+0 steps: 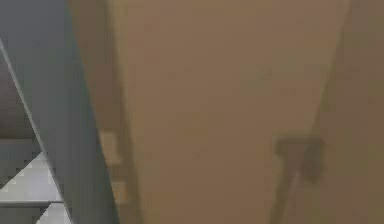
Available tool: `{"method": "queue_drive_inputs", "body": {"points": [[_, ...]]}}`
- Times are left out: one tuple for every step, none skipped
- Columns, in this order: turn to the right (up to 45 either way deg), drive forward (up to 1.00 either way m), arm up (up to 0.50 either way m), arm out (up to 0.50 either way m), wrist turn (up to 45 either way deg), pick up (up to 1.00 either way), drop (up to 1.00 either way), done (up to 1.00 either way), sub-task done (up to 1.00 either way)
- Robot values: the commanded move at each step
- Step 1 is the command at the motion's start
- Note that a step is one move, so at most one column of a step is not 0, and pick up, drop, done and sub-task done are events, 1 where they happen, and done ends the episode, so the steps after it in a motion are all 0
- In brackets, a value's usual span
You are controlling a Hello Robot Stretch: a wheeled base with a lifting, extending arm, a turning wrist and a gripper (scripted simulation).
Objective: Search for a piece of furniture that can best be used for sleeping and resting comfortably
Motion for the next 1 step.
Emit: {"method": "queue_drive_inputs", "body": {"points": [[-45.0,0.00,0.00,0.00,0.0,0.00,0.00,0.00,0.00]]}}
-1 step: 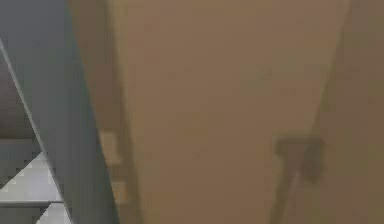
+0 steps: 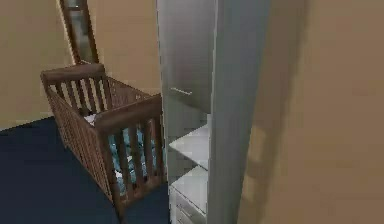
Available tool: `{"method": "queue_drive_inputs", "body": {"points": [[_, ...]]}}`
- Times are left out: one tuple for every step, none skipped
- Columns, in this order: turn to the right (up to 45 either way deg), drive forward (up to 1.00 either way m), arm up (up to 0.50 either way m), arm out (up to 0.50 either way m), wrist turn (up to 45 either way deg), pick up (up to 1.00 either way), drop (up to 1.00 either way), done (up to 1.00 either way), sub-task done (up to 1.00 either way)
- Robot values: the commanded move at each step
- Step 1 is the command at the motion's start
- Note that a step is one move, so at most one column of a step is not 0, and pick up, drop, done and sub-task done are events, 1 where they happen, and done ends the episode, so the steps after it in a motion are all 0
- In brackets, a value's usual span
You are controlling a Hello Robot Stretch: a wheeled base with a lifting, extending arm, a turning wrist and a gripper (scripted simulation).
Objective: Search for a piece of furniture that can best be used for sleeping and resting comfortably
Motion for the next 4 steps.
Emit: {"method": "queue_drive_inputs", "body": {"points": [[-45.0,0.00,0.00,0.00,0.0,0.00,0.00,0.00,0.00],[-24.0,0.00,0.00,0.00,0.0,0.00,0.00,0.00,0.00],[0.0,1.00,0.00,0.00,0.0,0.00,0.00,0.00,0.00],[0.0,1.00,0.00,0.00,0.0,0.00,0.00,0.00,0.00]]}}
